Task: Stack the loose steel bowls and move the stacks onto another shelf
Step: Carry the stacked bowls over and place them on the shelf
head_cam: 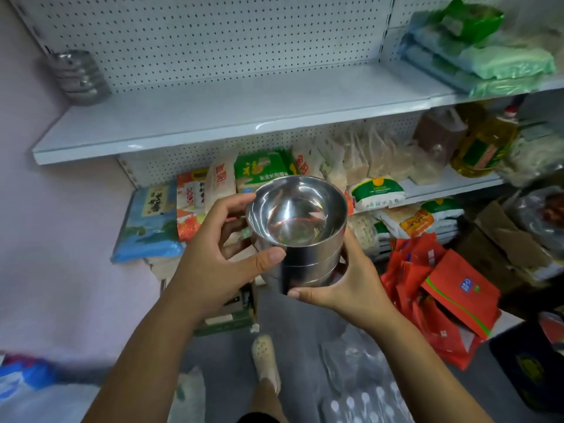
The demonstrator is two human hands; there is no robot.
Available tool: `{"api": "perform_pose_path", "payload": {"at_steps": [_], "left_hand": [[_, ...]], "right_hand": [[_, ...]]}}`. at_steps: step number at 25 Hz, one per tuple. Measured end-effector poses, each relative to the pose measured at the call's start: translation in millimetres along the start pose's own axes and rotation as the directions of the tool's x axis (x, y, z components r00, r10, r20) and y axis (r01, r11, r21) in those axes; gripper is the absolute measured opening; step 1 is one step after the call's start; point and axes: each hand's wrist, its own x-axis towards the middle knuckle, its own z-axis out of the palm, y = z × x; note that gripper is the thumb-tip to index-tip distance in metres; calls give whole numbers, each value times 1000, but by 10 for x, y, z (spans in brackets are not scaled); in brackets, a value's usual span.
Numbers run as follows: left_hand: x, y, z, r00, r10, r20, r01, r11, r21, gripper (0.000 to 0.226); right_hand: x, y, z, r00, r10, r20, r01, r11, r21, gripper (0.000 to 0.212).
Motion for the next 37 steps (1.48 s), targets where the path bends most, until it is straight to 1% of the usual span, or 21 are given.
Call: {"api": "perform_pose_path", "payload": {"at_steps": [4,10,14,16,19,24,28,31,34,37], "left_hand": [[1011,-144,-169,995,63,77,-61,998,-31,62],[2643,-120,-544,973,163,161,-164,986,-10,59],[3360,-165,-649,965,195,175,-224,961,163,60],[3616,-212,-654,962,203,180,-236,954,184,60],[3975,-295,-660,964,206,169,-234,958,164,60],[4656,-393,-681,969,240,56,-245,961,130,56],[5227,-526,-624,977,208,-44,-202,974,106,55],[5607,-653,-490,983,148,-111,-137,985,105,57],[5896,-809,-377,981,112,-156,-94,988,121,54],[6065,-961,-301,978,81,-193,-54,988,143,46]], "right_hand": [[880,126,-90,997,-11,-75,11,1000,5,120],[2298,109,-148,972,-80,-223,72,997,-41,114],[2882,215,-150,959,-62,-276,56,998,-31,112],[3121,279,-200,957,-59,-284,49,998,-44,111],[3511,343,-311,964,-58,-259,47,998,-48,109],[4395,458,-531,982,-77,-174,68,996,-56,106],[5149,668,-749,992,-83,-91,78,995,-57,104],[5601,904,-920,996,-87,-28,84,992,-91,112],[5936,1138,-1043,998,-62,25,65,993,-103,117],[6151,1345,-1107,997,-34,71,41,995,-94,118]]}}
